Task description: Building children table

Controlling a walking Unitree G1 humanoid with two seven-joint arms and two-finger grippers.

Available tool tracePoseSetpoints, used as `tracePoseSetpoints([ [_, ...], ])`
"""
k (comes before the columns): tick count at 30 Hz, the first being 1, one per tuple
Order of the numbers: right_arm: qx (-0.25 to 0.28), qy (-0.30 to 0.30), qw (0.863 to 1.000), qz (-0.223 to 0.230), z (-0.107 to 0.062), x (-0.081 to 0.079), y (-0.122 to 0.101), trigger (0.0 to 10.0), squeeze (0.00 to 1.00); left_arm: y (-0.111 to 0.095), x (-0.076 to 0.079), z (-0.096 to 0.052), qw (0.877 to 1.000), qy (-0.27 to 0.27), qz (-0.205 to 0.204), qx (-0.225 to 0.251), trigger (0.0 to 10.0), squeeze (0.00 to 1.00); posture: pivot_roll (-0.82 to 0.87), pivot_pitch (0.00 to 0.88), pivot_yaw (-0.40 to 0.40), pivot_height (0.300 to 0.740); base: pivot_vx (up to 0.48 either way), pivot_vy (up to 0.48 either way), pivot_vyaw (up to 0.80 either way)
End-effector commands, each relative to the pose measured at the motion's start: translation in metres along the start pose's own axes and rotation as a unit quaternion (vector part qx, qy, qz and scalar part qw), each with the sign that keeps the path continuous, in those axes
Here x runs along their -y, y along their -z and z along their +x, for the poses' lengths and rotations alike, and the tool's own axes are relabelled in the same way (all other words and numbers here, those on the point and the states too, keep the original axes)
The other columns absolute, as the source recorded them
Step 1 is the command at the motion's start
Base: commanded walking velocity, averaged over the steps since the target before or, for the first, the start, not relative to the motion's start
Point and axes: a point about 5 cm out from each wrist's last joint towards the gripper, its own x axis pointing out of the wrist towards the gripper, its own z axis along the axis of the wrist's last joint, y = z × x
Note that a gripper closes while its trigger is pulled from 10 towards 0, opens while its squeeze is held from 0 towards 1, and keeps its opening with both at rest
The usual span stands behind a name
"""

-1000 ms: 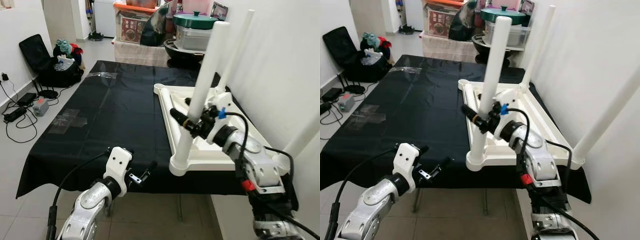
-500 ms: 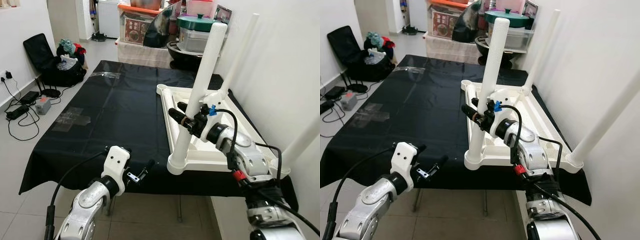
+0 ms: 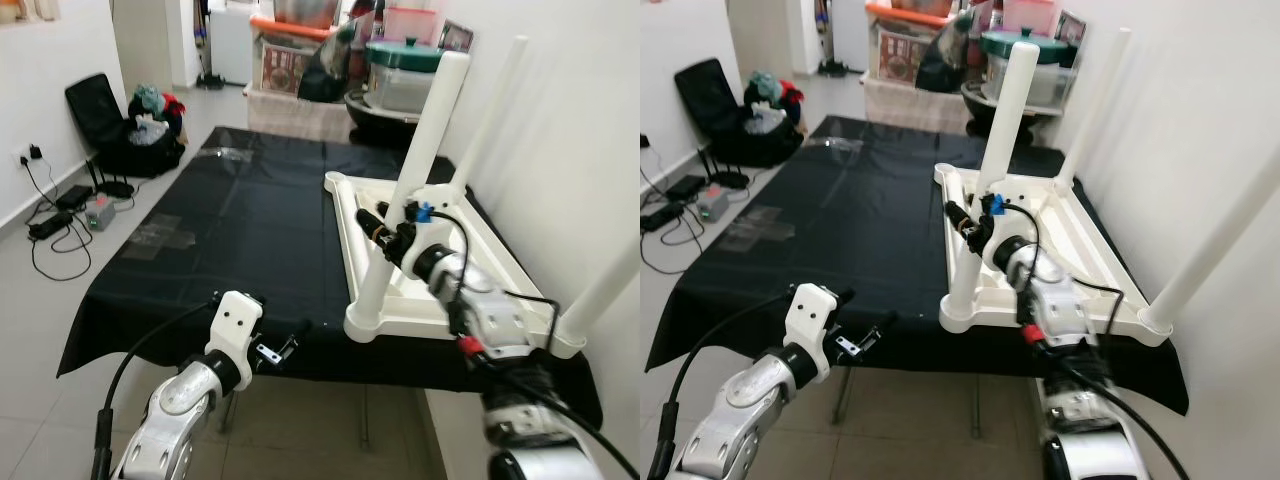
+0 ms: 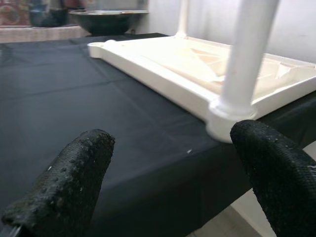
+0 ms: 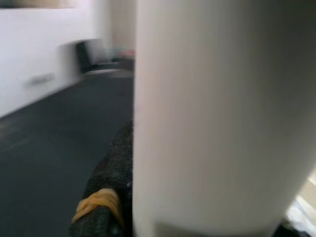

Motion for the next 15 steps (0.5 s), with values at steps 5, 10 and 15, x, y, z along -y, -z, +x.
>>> tracePoseSetpoints([
  [5,-0.032,0.276,0.959,0.053,-0.033,0.025,0.020,0.0,0.00,0.002,-0.002,-0.005,1.000,-0.008,0.007,-0.005,10.0,0.00,0.15,0.000,-0.150,0.740,0.000,0.000,0.00],
  [10,-0.035,0.287,0.955,0.062,-0.038,0.015,0.024,0.0,0.00,0.002,-0.001,-0.005,1.000,-0.007,0.007,-0.005,10.0,0.00,0.15,0.000,-0.147,0.740,0.000,0.000,0.00],
  [15,-0.058,0.293,0.953,0.054,-0.041,0.002,0.037,0.0,0.00,0.003,-0.001,-0.006,1.000,-0.008,0.008,-0.007,10.0,0.00,0.16,0.000,-0.153,0.740,0.000,0.000,0.00],
])
